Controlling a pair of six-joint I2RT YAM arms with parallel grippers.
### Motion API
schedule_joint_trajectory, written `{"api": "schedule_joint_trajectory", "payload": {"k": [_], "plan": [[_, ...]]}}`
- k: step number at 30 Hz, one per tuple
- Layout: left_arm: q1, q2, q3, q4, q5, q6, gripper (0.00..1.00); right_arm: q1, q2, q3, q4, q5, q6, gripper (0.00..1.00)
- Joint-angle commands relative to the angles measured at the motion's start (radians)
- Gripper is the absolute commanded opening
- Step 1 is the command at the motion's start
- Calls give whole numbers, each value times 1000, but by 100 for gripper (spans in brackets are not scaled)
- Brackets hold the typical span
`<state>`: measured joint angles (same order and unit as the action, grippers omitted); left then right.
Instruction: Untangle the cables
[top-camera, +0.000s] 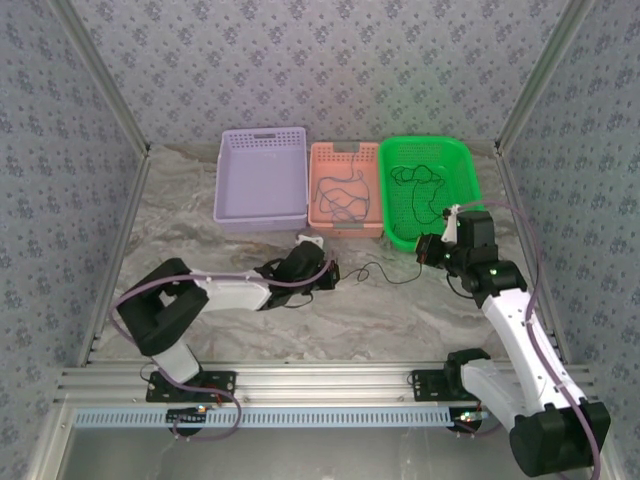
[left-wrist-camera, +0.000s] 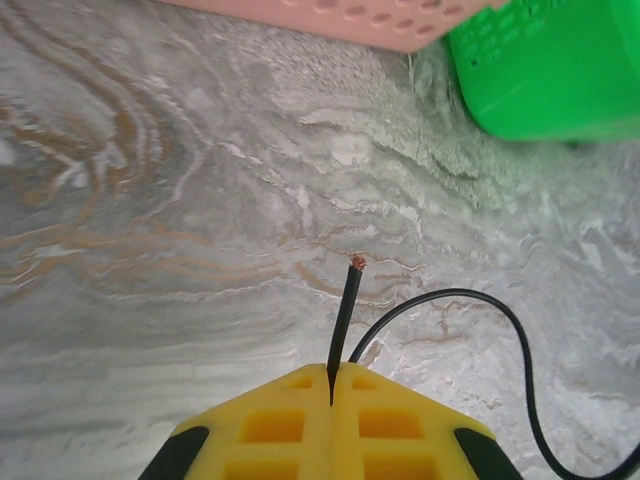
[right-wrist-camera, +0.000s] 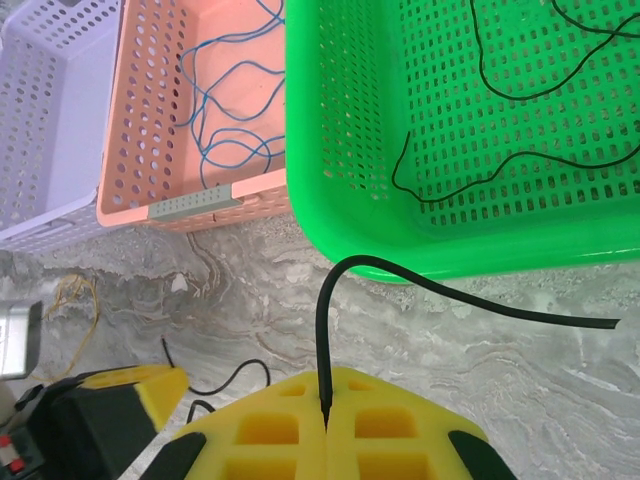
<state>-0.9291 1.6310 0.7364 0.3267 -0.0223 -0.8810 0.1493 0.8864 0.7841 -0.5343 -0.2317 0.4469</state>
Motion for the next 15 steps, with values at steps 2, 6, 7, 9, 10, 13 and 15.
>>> {"api": "schedule_joint_trajectory", "payload": {"k": [2, 6, 7, 9, 10, 13, 15], "plan": [[10, -180, -109, -2, -139, -133, 0, -31, -58, 12, 25, 24, -7, 0], [31, -385, -220, -88, -250, -281, 0, -73, -127, -5, 126, 53, 59, 0], [33, -430, -236, -119, -267, -316, 0, -76, -154, -17, 175, 73, 86, 0], [33, -497, -250, -174, -289, -366, 0, -76, -213, -49, 277, 115, 145, 0], [33, -523, -253, -207, -295, -394, 0, -76, -239, -67, 326, 139, 174, 0], [33, -586, -285, -254, -309, -483, 0, -77, -286, -93, 434, 213, 275, 0], [33, -629, -317, -267, -323, -533, 0, -77, -292, -91, 476, 249, 306, 0]]}}
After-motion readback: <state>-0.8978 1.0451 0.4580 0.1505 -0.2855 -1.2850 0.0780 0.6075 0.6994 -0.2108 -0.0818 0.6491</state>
